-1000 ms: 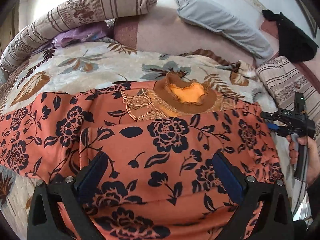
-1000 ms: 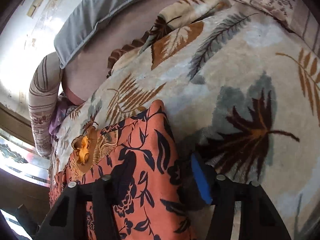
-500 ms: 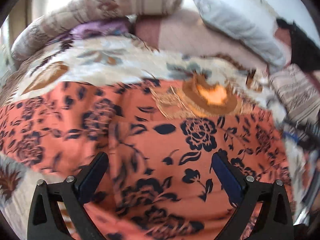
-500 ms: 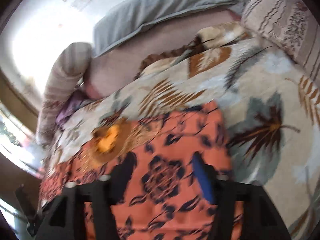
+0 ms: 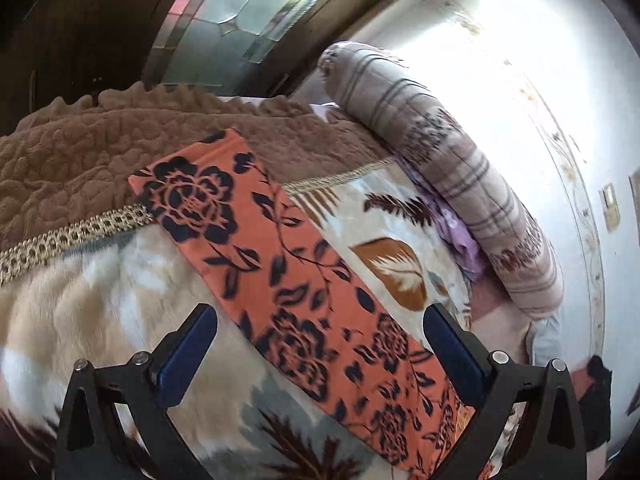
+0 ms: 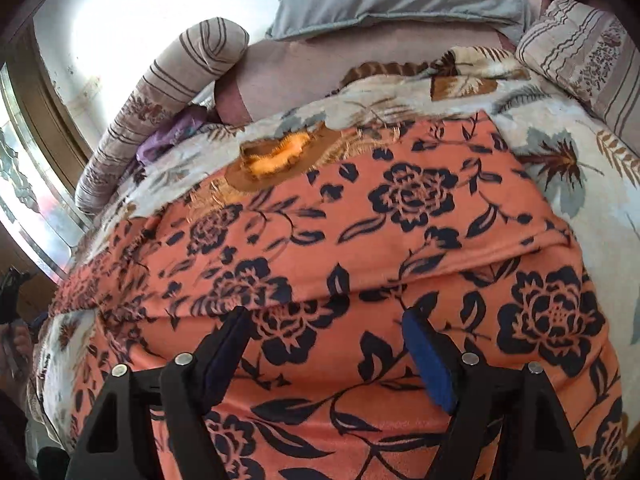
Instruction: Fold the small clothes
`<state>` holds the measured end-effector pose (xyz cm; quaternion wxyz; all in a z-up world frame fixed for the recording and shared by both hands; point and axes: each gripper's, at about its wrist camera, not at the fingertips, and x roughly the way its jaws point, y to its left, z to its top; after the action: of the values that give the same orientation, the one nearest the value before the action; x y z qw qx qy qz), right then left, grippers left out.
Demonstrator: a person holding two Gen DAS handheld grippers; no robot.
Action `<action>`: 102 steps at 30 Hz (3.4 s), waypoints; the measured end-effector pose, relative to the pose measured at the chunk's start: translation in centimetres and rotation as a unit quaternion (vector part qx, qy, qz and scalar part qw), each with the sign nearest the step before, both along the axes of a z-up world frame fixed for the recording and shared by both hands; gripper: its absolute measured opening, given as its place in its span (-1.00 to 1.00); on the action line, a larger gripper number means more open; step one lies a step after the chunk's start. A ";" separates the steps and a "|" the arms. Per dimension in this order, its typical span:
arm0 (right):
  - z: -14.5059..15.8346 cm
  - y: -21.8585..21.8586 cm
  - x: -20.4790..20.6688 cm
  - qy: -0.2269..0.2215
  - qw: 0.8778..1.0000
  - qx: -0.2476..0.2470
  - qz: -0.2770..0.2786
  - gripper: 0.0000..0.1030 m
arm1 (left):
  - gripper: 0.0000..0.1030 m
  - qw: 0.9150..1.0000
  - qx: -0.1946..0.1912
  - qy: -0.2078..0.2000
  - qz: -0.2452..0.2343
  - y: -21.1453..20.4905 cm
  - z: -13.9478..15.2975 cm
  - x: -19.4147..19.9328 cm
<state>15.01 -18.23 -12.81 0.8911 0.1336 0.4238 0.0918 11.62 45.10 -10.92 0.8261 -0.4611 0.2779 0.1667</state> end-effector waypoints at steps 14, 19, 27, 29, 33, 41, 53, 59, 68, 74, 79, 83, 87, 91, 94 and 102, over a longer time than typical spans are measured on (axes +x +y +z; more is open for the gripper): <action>-1.2 0.3 0.1 -0.001 1.000 0.002 0.000 0.59 | -0.91 0.996 -0.020 0.069 0.059 6.0 -3.9 1.3; -1.4 -0.1 0.1 -0.005 1.000 0.022 -0.001 0.60 | -0.92 0.987 0.143 0.079 -0.002 0.7 3.0 3.1; -1.4 -1.3 -0.1 -0.013 0.998 0.067 -0.005 0.59 | -0.91 0.923 0.295 -0.086 -0.231 -24.4 17.0 5.6; -1.4 -1.8 -0.2 -0.015 0.996 0.084 -0.006 0.59 | -0.91 0.905 0.291 -0.113 -0.290 -30.9 18.1 6.4; -1.5 -2.5 -0.4 -0.020 0.993 0.115 -0.007 0.59 | -0.85 0.869 0.285 -0.118 -0.388 -43.4 16.7 8.4; -1.2 -3.9 -0.7 -0.023 0.986 0.166 -0.004 0.59 | 0.33 0.843 0.265 0.092 -0.459 -47.4 2.7 10.8; 1.0 -9.8 5.0 0.047 0.958 0.254 -0.125 0.58 | 0.36 0.919 0.238 0.093 -0.301 -29.0 2.7 6.2; -0.7 -8.3 9.9 0.127 0.968 0.162 -0.142 -0.37 | 0.36 0.929 0.205 0.098 -0.292 -26.6 0.3 5.8; 7.5 -4.9 6.7 0.007 0.994 -0.011 -0.111 -0.84 | 0.36 0.935 0.208 0.065 -0.278 -24.9 2.6 5.4; -0.1 -7.6 6.7 0.099 0.987 0.023 -0.124 -0.59 | 0.45 0.903 0.258 0.127 -0.320 -29.2 1.3 8.9; 4.9 -9.0 5.7 0.027 0.990 0.029 -0.134 -0.31 | 0.61 0.881 0.298 0.191 -0.313 -30.2 -1.8 10.0; 5.6 -7.9 8.8 0.008 0.988 0.136 -0.067 0.77 | 0.74 0.878 0.312 0.190 -0.310 -30.3 -2.0 9.8; -1.6 -9.2 12.7 0.112 0.972 0.185 -0.094 0.63 | 0.77 0.880 0.305 0.195 -0.309 -29.9 -2.0 9.9; 2.2 -9.2 11.0 0.032 0.970 0.229 -0.075 0.66 | 0.84 0.883 0.301 0.188 -0.306 -29.6 -2.4 10.0; -1.2 -8.6 12.9 0.098 0.984 0.132 -0.069 0.62 | 0.88 0.886 0.292 0.193 -0.304 -29.4 -2.4 10.2; 6.6 -8.6 3.0 0.000 0.993 0.111 -0.048 0.60 | 0.87 0.901 0.278 0.166 -0.288 -27.3 2.0 3.5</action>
<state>17.96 -26.84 -6.22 0.8743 0.2519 0.4038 0.0953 15.14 17.81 -8.94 0.8744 -0.0783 0.4742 0.0666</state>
